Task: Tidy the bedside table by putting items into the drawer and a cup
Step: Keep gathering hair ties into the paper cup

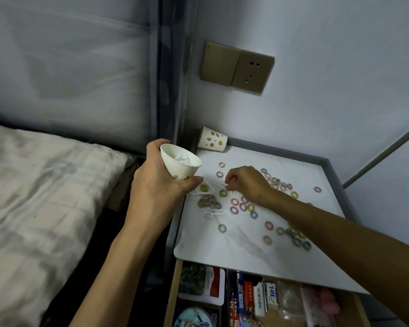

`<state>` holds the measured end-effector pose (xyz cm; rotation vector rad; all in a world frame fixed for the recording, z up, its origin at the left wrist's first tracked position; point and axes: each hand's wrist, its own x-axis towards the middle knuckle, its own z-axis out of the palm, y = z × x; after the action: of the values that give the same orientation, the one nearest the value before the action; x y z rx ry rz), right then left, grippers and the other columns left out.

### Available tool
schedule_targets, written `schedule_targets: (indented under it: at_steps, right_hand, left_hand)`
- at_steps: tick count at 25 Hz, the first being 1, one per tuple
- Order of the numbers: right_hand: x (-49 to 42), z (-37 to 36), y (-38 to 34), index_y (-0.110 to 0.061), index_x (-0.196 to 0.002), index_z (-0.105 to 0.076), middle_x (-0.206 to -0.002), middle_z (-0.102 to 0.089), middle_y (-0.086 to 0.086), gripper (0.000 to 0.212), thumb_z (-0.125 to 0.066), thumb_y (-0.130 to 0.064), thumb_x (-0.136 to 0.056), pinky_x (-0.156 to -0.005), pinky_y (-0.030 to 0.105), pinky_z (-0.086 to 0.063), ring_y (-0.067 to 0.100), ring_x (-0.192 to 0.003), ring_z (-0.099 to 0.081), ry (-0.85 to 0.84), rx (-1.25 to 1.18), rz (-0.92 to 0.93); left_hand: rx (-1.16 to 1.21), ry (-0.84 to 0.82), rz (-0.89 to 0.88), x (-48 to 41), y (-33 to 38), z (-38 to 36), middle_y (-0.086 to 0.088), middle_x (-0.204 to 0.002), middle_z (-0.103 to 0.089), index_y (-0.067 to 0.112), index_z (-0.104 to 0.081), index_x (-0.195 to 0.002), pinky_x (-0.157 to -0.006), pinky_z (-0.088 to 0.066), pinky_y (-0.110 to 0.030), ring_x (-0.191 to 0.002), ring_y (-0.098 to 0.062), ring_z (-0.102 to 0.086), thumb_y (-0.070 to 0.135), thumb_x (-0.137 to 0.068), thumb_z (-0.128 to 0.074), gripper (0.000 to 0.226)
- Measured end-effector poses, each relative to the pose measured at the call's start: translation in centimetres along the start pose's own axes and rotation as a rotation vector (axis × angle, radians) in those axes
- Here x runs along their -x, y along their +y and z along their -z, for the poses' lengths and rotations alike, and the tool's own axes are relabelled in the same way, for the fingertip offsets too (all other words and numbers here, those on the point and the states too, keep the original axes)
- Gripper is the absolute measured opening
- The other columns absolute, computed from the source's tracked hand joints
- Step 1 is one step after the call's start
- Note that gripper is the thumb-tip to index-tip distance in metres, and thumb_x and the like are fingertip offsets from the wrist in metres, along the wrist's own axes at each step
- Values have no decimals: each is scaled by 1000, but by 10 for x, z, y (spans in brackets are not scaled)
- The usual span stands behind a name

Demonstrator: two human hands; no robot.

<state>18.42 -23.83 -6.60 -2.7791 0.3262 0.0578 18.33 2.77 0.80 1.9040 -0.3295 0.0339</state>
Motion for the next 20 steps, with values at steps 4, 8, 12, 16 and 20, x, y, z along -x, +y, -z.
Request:
schedule_targets:
  at_steps: [4,8,12,16,20]
  right_hand:
    - [3,-19,-4,-13,-101,-70,-99,-67,6,15,-67,-23,-90,-77,30,-42,22,-97,-58,79,230,103]
    - [9,-25,-4,-9,-106,-62,-107,-66,11,14,-60,-18,-95,-80,34,-47,27,-97,-60,107,426,108]
    - [-6,-12,-26,-8,-103,-65,-99,-69,10,15,-62,-20,-94,-75,33,-50,27,-90,-65,146,104,-36]
    - [-19,-19,-50,-7,-90,-73,-92,-72,13,18,-72,-24,-86,-79,38,-57,28,-84,-68,97,-31,-172]
    - [-19,-28,-61,-7,-93,-70,-95,-70,12,20,-72,-25,-86,-76,39,-56,31,-86,-66,91,82,-171]
  left_hand:
    - [-2,13,-9,-1,1,2,7,-103,-63,28,-45,-125,-79,-53,-34,-93,-16,-62,30,-63,-89,76]
    - [13,21,-1,-1,0,5,8,-102,-63,31,-44,-122,-81,-55,-40,-93,-16,-62,31,-63,-89,74]
    - [3,44,12,-1,-1,9,7,-102,-63,30,-44,-123,-83,-54,-40,-94,-18,-62,32,-64,-88,74]
    - [16,38,12,0,0,11,6,-104,-64,29,-43,-124,-82,-54,-40,-94,-17,-63,32,-64,-88,75]
    - [-4,45,17,-1,-3,13,4,-106,-64,27,-43,-126,-82,-54,-41,-96,-19,-62,33,-64,-88,77]
